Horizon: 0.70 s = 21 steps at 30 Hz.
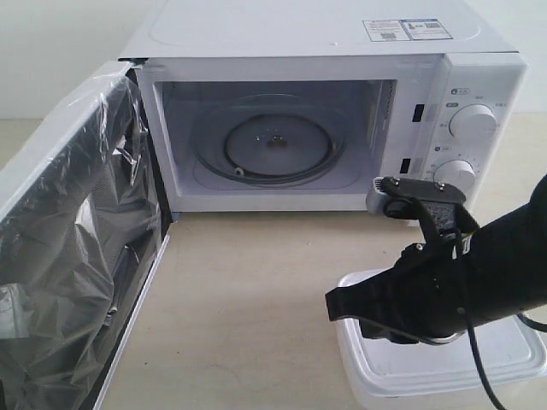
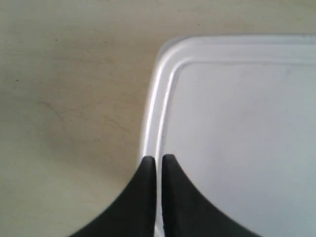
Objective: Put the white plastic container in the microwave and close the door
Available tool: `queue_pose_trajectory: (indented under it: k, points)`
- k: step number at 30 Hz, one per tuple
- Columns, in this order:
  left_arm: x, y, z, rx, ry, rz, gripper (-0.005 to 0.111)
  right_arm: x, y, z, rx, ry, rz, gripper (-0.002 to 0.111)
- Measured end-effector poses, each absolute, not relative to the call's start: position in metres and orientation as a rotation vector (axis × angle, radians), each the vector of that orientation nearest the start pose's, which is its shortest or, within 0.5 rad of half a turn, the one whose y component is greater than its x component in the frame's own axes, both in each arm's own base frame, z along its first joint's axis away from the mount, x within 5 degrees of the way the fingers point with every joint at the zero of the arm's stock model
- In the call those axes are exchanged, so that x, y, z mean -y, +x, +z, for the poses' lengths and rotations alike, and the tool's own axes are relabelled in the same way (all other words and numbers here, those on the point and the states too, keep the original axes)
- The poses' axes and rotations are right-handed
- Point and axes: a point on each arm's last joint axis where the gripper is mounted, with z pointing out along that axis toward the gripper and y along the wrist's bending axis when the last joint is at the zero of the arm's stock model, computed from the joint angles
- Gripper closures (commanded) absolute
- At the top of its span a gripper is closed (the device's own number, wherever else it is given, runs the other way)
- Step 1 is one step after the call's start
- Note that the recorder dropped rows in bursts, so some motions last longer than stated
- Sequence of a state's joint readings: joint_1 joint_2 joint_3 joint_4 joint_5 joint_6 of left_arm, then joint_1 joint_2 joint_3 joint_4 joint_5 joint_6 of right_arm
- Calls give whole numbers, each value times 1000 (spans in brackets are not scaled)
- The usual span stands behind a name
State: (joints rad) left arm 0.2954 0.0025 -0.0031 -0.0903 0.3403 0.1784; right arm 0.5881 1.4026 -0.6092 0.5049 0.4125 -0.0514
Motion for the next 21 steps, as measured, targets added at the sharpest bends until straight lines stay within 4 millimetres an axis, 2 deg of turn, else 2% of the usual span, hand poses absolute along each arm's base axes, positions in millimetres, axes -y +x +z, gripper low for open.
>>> queue_pose_trajectory:
  k: [8,21]
  points:
    - [-13,52,184,-1822,-163,247,102,-154,183,179,-2755,-342,577,108]
    - [-13,52,184,-1822,-163,247,102,-151,174,176,-2868,-357,545,108]
